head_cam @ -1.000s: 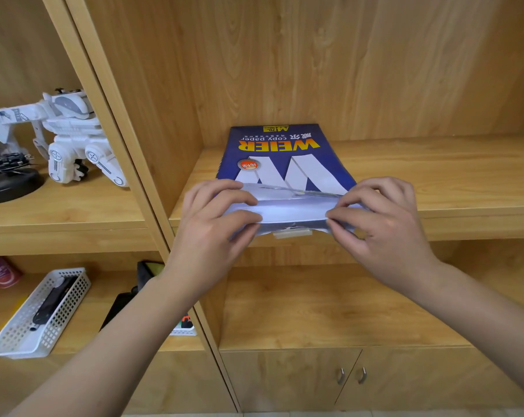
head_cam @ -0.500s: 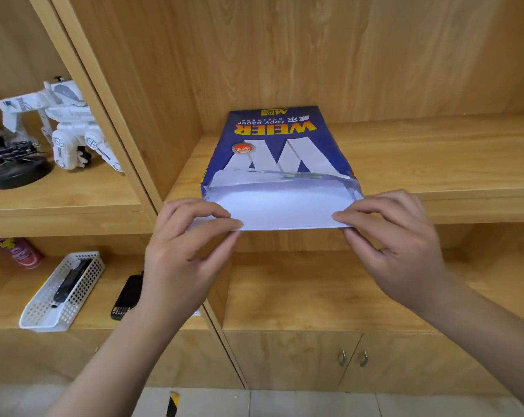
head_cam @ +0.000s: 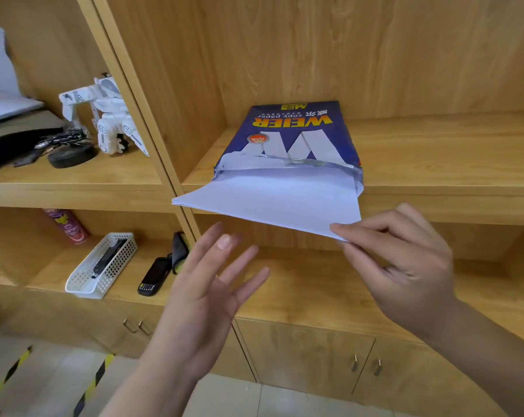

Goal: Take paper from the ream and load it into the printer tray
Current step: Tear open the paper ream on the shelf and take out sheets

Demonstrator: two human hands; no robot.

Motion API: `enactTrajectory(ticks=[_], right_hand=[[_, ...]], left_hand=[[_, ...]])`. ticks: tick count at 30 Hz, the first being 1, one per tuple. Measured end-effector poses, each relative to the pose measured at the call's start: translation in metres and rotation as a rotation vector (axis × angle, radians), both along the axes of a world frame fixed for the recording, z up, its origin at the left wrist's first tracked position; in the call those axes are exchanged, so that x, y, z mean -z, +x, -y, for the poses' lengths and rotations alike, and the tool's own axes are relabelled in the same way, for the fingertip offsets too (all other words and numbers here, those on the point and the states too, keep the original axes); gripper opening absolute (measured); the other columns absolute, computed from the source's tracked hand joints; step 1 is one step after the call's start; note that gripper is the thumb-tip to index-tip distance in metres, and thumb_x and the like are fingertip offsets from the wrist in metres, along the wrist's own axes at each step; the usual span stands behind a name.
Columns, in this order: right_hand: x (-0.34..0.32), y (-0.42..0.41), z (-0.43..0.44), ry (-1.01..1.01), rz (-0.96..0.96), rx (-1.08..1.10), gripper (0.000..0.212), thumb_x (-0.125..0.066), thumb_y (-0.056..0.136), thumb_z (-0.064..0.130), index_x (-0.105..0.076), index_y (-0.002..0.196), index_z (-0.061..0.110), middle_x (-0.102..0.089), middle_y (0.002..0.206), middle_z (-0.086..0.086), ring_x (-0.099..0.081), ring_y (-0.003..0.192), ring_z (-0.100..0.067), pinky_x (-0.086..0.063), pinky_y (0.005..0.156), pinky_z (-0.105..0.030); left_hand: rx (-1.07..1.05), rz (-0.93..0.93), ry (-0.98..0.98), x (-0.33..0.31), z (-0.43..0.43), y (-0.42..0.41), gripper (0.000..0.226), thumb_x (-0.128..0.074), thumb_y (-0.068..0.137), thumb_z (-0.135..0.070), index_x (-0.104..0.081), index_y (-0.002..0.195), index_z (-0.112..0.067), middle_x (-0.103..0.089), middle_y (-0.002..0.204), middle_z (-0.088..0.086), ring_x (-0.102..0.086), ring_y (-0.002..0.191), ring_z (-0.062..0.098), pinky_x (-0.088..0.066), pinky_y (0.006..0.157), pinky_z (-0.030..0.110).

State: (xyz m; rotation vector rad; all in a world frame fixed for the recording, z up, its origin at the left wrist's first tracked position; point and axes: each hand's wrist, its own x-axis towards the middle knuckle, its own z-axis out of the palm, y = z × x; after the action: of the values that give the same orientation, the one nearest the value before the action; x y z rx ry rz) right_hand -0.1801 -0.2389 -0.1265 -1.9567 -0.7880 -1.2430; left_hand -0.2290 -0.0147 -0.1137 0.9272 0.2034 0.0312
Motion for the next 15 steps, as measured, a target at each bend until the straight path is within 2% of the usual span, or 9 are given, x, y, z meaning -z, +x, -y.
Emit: enactTrajectory(ticks=[3,5,9,13,15], right_hand=[[-0.001,-0.004,-0.004,-0.006,-0.016,-0.031,0.011,-0.070,0.083,0.001,-0.079,0.087,0.007,-0.069,0.070,-0.006,-0.051,0.062,-0.027,-0.039,0.062,-0.028],[-0.002,-0.006,-0.005,-0.018,-0.031,-0.051,0.012,-0.069,0.084,0.003,-0.079,0.088,0.008,-0.068,0.070,-0.006,-0.050,0.063,-0.026,-0.039,0.063,-0.027],[-0.004,-0.015,-0.006,-0.065,-0.045,-0.072,0.013,-0.067,0.087,0.008,-0.079,0.090,0.008,-0.067,0.071,-0.004,-0.048,0.065,-0.022,-0.036,0.066,-0.020],[-0.009,-0.028,-0.006,-0.114,-0.049,-0.058,0.012,-0.069,0.084,0.004,-0.079,0.090,0.007,-0.067,0.072,-0.005,-0.049,0.064,-0.022,-0.038,0.063,-0.025],[-0.013,-0.036,-0.007,-0.142,-0.051,-0.047,0.013,-0.067,0.086,0.007,-0.079,0.091,0.008,-0.067,0.073,-0.005,-0.050,0.065,-0.022,-0.039,0.062,-0.027]], left_hand=[[0.046,0.019,-0.148,-0.016,0.015,-0.008,0.060,-0.085,0.070,-0.027,-0.063,0.125,-0.016,-0.062,0.135,0.017,-0.068,0.114,0.036,-0.059,0.081,0.052],[0.045,0.057,-0.181,-0.028,0.022,-0.009,0.042,-0.074,0.084,-0.019,-0.062,0.124,-0.018,-0.062,0.136,0.014,-0.066,0.118,0.035,-0.059,0.081,0.051],[-0.040,0.068,-0.191,-0.038,0.034,-0.010,0.047,-0.060,0.092,-0.004,-0.054,0.136,-0.017,-0.064,0.136,0.012,-0.064,0.121,0.031,-0.061,0.075,0.047],[-0.077,0.080,-0.149,-0.043,0.038,-0.018,0.055,-0.055,0.092,0.004,-0.050,0.141,-0.021,-0.066,0.133,0.007,-0.066,0.113,0.029,-0.061,0.069,0.045],[-0.056,0.105,-0.160,-0.045,0.034,-0.022,0.058,-0.056,0.091,0.004,-0.050,0.140,-0.026,-0.068,0.130,0.006,-0.067,0.115,0.030,-0.061,0.070,0.047]])
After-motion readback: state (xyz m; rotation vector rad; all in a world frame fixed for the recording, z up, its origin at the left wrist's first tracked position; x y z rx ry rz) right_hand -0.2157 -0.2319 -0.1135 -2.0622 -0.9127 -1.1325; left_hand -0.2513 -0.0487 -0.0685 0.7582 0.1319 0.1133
